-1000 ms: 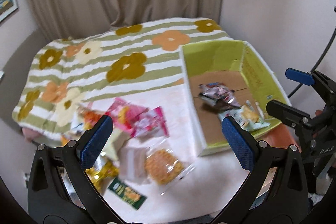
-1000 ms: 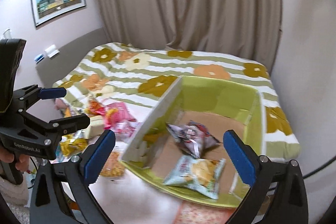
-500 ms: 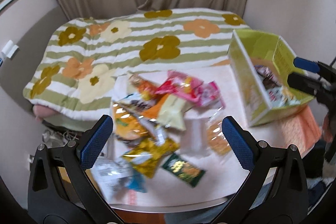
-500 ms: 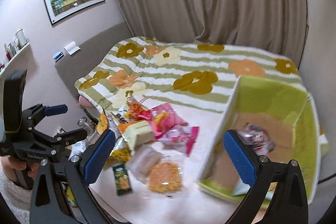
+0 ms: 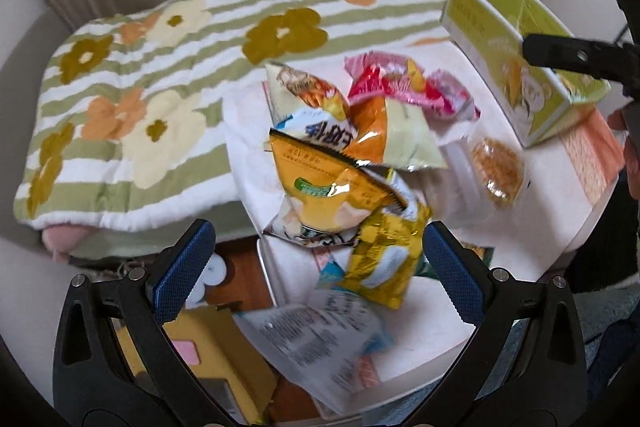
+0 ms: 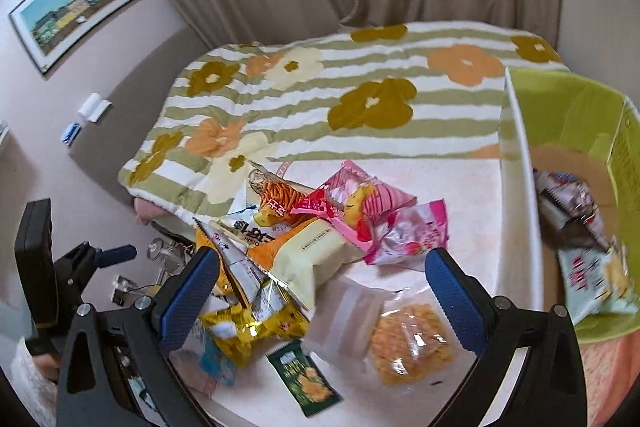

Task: Organize snacks
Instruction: 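Move both tools back over the remaining snack pile, then grasp the yellow chip bag with the left tool while the right tool grasps the cream bag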

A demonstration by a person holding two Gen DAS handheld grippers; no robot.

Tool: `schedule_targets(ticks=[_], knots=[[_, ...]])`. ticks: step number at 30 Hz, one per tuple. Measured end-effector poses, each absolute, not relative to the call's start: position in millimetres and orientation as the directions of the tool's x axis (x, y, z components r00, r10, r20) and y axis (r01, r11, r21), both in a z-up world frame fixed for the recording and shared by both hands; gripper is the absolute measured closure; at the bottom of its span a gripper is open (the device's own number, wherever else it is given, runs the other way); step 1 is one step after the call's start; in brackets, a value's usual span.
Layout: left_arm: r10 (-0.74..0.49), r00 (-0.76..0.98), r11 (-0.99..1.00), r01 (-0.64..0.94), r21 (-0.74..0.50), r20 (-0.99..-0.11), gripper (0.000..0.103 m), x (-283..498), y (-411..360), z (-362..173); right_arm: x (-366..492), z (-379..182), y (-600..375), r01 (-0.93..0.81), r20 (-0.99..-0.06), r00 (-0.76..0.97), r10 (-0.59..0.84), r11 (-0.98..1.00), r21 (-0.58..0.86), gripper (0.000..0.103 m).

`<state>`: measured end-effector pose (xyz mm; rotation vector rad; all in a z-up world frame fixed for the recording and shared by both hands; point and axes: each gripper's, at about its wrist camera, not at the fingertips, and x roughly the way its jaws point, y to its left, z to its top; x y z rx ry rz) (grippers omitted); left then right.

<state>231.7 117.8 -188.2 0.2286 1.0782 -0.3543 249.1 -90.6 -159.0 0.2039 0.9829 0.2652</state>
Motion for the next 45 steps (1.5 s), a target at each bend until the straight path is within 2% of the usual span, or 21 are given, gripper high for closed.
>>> schedule_targets(ticks=[12,16,18,21,27,30,34,36,38,41,45], knots=[[-0.243,0.346,0.834,0.551,-0.013,-0.906,0.001,262.8,107.8,-246.4,276.2,-232.4,-61.6,0.123,-0.872,0.414,0.261,0.933,0.338,0.001],[-0.253,0.331,0.834,0.551,-0.032,-0.909,0.011,274.4,107.8,-256.6,292.2,-248.0,-53.9,0.17,-0.881,0.394,0.261,0.922,0.349,0.001],[-0.268,0.319,0.836,0.546,-0.055,-0.909,0.012,278.6,109.1,-259.8,298.8,-254.9,-51.8,0.185,-0.886,0.384,0.262,0.918,0.351,0.001],[-0.286,0.291,0.832,0.548,-0.086,-0.913,0.022,282.5,107.3,-265.7,307.1,-265.4,-49.8,0.211,-0.892,0.365,0.265,0.91,0.357,0.001],[-0.27,0.277,0.826,0.559,-0.074,-0.922,0.033,282.3,100.8,-272.4,314.6,-279.6,-51.1,0.246,-0.894,0.345,0.285,0.892,0.379,0.001],[-0.254,0.281,0.826,0.56,-0.057,-0.926,0.043,282.7,98.5,-272.2,317.5,-284.6,-52.3,0.268,-0.89,0.34,0.305,0.875,0.402,0.001],[-0.252,0.282,0.823,0.565,-0.052,-0.926,0.047,281.3,96.8,-271.1,320.8,-289.5,-51.3,0.281,-0.889,0.329,0.318,0.866,0.414,0.001],[-0.253,0.283,0.823,0.566,-0.052,-0.925,0.049,278.9,94.9,-269.7,321.2,-291.2,-52.0,0.286,-0.888,0.325,0.325,0.862,0.42,0.004],[-0.256,0.281,0.823,0.565,-0.056,-0.925,0.05,276.4,94.3,-268.4,321.8,-293.3,-52.9,0.286,-0.88,0.324,0.346,0.851,0.44,0.015],[-0.253,0.281,0.825,0.563,-0.054,-0.926,0.051,273.2,94.5,-267.2,322.2,-294.6,-52.0,0.283,-0.876,0.319,0.362,0.845,0.453,0.025],[-0.252,0.295,0.827,0.56,-0.047,-0.922,0.051,270.5,95.9,-262.6,317.8,-290.7,-53.3,0.283,-0.866,0.329,0.376,0.835,0.471,0.031]])
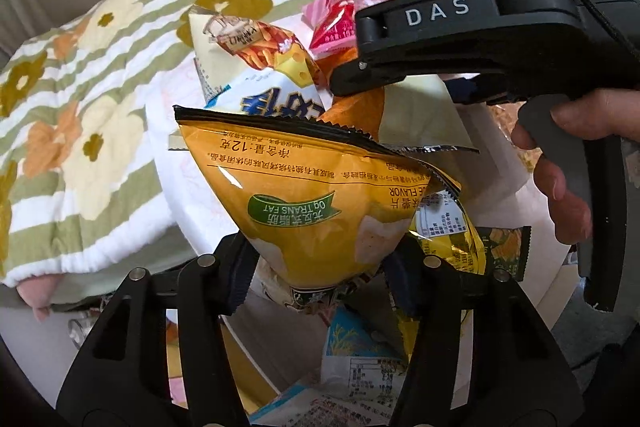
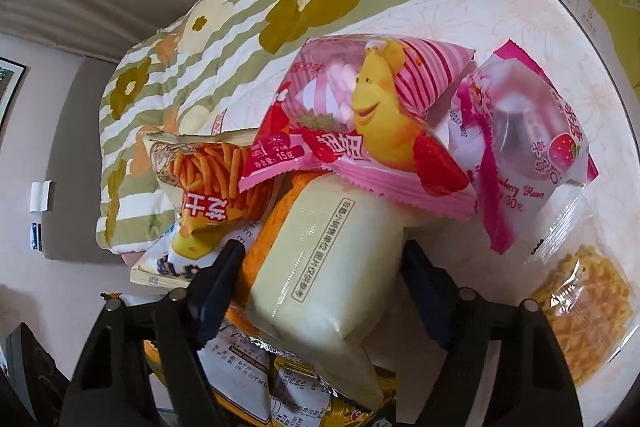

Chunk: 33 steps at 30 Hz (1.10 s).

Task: Organize snacks
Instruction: 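Grasp the yellow chip bag with the left tool while the right tool grasps the cream bag, then carry both bags over the box and release them inside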

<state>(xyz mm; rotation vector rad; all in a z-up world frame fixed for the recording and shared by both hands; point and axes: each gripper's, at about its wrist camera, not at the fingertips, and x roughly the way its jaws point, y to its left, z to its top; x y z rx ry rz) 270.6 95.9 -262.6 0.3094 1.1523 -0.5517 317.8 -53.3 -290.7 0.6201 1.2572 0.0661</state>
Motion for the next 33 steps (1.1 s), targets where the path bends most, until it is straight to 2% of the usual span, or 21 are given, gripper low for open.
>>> schedule_targets(ticks=[6,20,27,33], knots=[[-0.262,0.326,0.833,0.552,-0.042,-0.908,0.052,263.1,100.8,-243.5,307.4,-272.8,-56.4,0.269,-0.844,0.366,0.392,0.824,0.499,0.033],[-0.301,0.429,0.84,0.542,-0.023,-0.852,0.052,240.7,97.2,-171.0,270.3,-190.5,-79.7,0.189,-0.76,0.503,0.411,0.806,0.561,0.035],[-0.316,0.48,0.836,0.549,-0.001,-0.819,0.052,239.5,55.9,-137.1,253.7,-148.3,-132.0,0.14,-0.708,0.597,0.377,0.82,0.555,0.035],[-0.355,0.523,0.837,0.548,-0.014,-0.775,0.052,245.0,-15.6,-108.4,239.5,-115.8,-203.5,0.112,-0.68,0.652,0.335,0.844,0.524,0.035]])
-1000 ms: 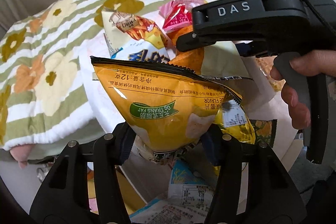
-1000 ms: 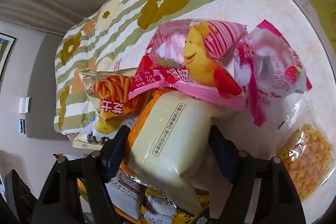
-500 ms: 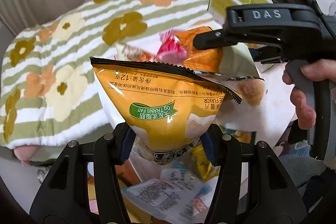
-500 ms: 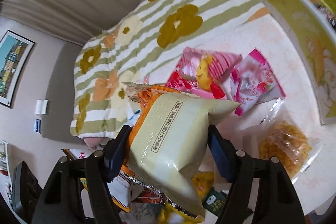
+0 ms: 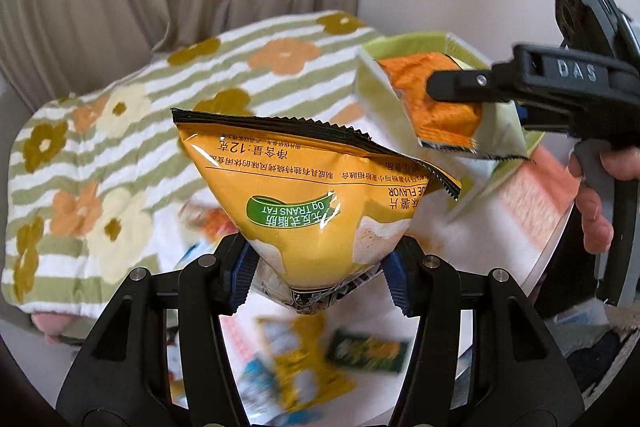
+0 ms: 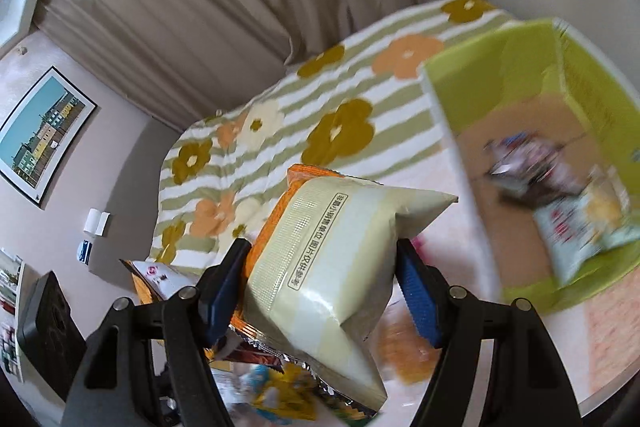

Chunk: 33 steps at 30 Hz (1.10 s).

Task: Organize snacks
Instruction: 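Carry both bags over the box and release them inside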

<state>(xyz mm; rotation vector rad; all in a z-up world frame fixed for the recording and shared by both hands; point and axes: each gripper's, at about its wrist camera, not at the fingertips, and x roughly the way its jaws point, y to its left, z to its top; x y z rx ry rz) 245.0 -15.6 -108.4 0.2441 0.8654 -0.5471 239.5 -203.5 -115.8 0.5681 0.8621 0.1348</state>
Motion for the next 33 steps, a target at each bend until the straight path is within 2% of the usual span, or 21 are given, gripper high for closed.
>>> schedule_targets(ticks=[12,20,26,27,28,30,33], knots=[[-0.381,0.528,0.833,0.553,-0.033,-0.759,0.052,264.9,-174.0,-98.2,220.6,-98.7,-349.8,0.115,-0.657,0.7,0.279,0.864,0.49,0.035],[-0.365,0.452,0.846,0.526,-0.087,-0.814,0.052,286.7,-244.8,-126.7,224.1,-110.3,-410.3,0.124,-0.697,0.67,0.254,0.888,0.443,0.035],[-0.312,0.406,0.848,0.527,-0.059,-0.859,0.05,306.5,-274.7,-150.4,227.2,-125.1,-429.4,0.152,-0.711,0.657,0.251,0.879,0.451,0.035],[-0.296,0.404,0.848,0.528,-0.044,-0.865,0.045,308.4,-278.2,-152.5,226.1,-126.7,-433.0,0.156,-0.711,0.656,0.252,0.877,0.455,0.035],[-0.273,0.402,0.849,0.527,-0.023,-0.874,0.027,310.1,-281.2,-155.4,226.4,-128.2,-436.3,0.163,-0.713,0.655,0.252,0.874,0.458,0.035],[-0.25,0.404,0.854,0.521,-0.003,-0.88,0.004,310.4,-282.2,-158.8,226.9,-129.6,-439.0,0.17,-0.717,0.651,0.249,0.873,0.457,0.035],[-0.262,0.406,0.857,0.516,-0.017,-0.876,0.001,306.2,-277.0,-158.9,229.5,-130.9,-439.7,0.174,-0.724,0.647,0.24,0.878,0.447,0.035]])
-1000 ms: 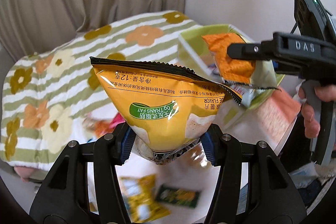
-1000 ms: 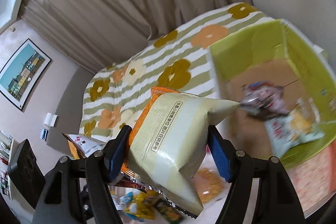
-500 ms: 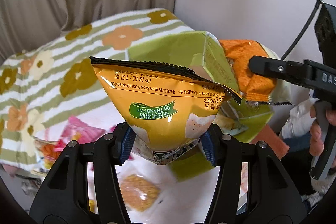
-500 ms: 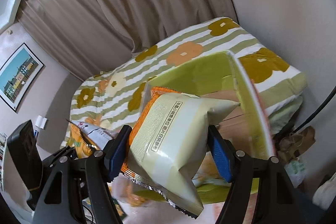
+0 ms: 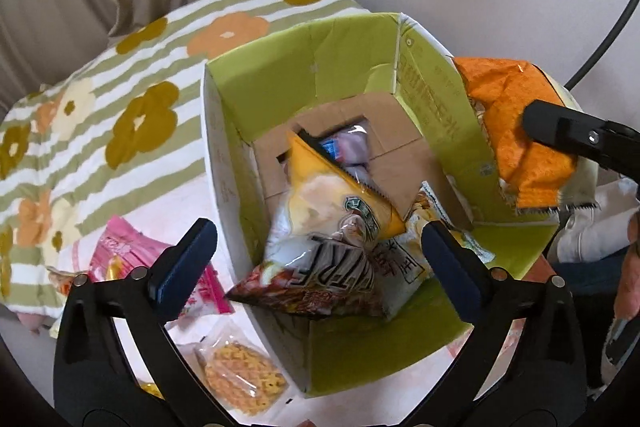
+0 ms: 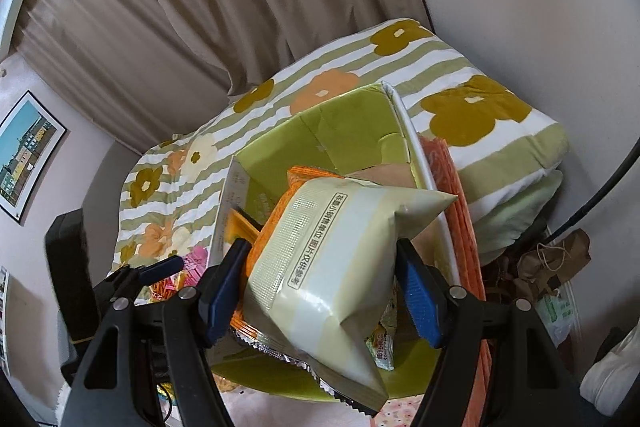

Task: Organize snacks
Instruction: 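Carry both bags over the box and release them inside, then move both tools back toward the snacks on the table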

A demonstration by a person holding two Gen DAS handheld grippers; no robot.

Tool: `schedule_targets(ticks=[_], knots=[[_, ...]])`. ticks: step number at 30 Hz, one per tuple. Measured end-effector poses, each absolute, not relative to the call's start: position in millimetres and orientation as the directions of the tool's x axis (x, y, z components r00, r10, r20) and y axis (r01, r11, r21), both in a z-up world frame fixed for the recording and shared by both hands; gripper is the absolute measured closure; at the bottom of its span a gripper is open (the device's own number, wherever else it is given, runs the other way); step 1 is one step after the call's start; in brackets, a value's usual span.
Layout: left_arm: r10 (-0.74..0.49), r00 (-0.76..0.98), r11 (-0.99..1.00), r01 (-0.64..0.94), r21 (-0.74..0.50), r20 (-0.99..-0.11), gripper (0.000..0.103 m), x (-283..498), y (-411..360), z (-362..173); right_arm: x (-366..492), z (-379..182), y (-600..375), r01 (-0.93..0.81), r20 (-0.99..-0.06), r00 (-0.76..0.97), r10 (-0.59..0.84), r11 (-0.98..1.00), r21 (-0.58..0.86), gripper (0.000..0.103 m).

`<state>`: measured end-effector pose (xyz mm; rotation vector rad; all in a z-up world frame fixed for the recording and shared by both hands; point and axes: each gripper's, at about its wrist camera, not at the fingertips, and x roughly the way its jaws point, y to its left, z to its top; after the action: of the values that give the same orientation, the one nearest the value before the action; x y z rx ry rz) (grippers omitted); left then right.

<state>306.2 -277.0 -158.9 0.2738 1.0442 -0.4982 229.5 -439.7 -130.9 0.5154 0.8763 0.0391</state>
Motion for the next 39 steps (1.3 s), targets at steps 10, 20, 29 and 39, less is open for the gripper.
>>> schedule_targets(ticks=[10,20,29,39], knots=[[-0.268,0.407,0.872,0.488,-0.04,-0.873,0.001,290.3,-248.4,-151.8,235.6,-133.7,-422.5,0.103,-0.743,0.635,0.208,0.932,0.349,0.035],[-0.285,0.403,0.89,0.448,-0.084,-0.87,0.001,292.8,-229.8,-149.7,264.6,-151.4,-415.3,0.06,-0.807,0.566,0.168,0.968,0.244,0.029],[-0.265,0.429,0.901,0.429,-0.064,-0.864,0.002,276.2,-223.8,-146.6,236.4,-161.1,-410.1,-0.002,-0.805,0.567,0.177,0.977,0.213,0.002],[-0.243,0.506,0.923,0.383,-0.037,-0.828,0.001,245.6,-207.8,-124.0,214.3,-134.4,-392.1,-0.068,-0.764,0.617,0.189,0.98,0.187,0.002]])
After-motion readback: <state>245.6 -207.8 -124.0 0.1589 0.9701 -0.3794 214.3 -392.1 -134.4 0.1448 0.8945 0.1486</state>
